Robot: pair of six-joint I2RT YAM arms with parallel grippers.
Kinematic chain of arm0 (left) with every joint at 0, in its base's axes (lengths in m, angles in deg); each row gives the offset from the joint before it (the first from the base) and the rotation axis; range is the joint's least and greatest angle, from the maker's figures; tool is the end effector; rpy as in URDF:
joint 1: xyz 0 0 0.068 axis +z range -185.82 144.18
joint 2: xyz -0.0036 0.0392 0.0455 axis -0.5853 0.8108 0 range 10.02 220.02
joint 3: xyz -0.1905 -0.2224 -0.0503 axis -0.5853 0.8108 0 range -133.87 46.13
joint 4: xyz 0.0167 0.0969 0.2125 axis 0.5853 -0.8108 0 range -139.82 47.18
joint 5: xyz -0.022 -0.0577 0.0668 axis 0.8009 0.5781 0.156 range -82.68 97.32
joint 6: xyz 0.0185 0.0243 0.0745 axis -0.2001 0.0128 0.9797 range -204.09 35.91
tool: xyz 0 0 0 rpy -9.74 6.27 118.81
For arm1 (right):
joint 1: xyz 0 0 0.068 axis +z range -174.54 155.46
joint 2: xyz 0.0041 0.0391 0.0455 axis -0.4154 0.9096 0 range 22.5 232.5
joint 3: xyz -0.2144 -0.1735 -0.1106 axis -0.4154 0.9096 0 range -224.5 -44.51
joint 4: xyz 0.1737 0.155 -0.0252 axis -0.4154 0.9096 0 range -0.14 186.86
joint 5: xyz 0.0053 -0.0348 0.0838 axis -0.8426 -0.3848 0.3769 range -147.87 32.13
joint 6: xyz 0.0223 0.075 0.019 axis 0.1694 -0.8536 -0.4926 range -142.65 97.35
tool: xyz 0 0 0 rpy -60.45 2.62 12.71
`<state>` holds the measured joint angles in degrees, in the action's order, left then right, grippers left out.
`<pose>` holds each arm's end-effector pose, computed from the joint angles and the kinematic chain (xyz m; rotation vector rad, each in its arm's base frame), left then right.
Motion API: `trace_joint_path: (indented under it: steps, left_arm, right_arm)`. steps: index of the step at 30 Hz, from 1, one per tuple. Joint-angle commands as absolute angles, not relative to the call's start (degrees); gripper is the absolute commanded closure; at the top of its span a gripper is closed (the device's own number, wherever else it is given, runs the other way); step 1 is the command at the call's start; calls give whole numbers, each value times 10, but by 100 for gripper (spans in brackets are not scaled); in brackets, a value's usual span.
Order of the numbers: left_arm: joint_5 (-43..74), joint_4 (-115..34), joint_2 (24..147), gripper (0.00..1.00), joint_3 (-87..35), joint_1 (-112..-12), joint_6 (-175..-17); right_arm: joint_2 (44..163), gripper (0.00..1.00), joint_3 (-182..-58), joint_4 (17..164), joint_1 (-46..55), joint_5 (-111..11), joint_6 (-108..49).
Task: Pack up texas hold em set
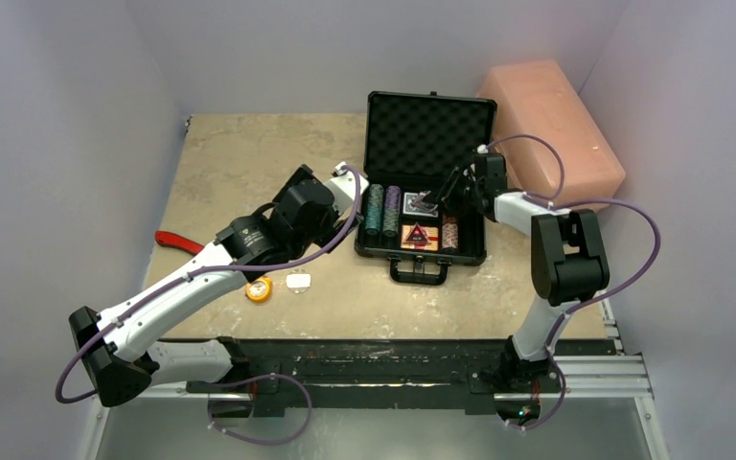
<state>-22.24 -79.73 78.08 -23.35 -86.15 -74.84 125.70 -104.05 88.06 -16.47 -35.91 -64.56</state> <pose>0.1769 -0.1595 0.3689 0.7895 1.9493 0.1384 0.3791 0.0802 0.1971 0.4976 2.3487 0.8719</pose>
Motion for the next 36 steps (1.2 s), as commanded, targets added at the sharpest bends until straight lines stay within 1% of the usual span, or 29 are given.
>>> trace_joint_path:
  steps: [1,8,13,28,32,36]
  left_arm:
    - [-220,-779,782,1,-234,-863,-741]
    - [-218,-781,781,1,-235,-863,-742]
    - [-216,-782,781,1,-235,-863,-742]
    - [-215,-784,784,1,-236,-863,-742]
    - [-215,-785,784,1,-236,-863,-743]
    - [-215,-785,784,1,-237,-863,-742]
  right_arm:
    - [1266,52,-1078,933,-167,-383,-617]
    - [1256,47,-1094,974,-167,-413,-605]
    - [1254,47,-1095,983,-167,-418,-602]
    - [1253,59,-1092,960,-167,-406,-616]
    - [1259,65,-1095,956,-164,-399,-618]
    - [1265,67,-1100,954,-158,-398,-620]
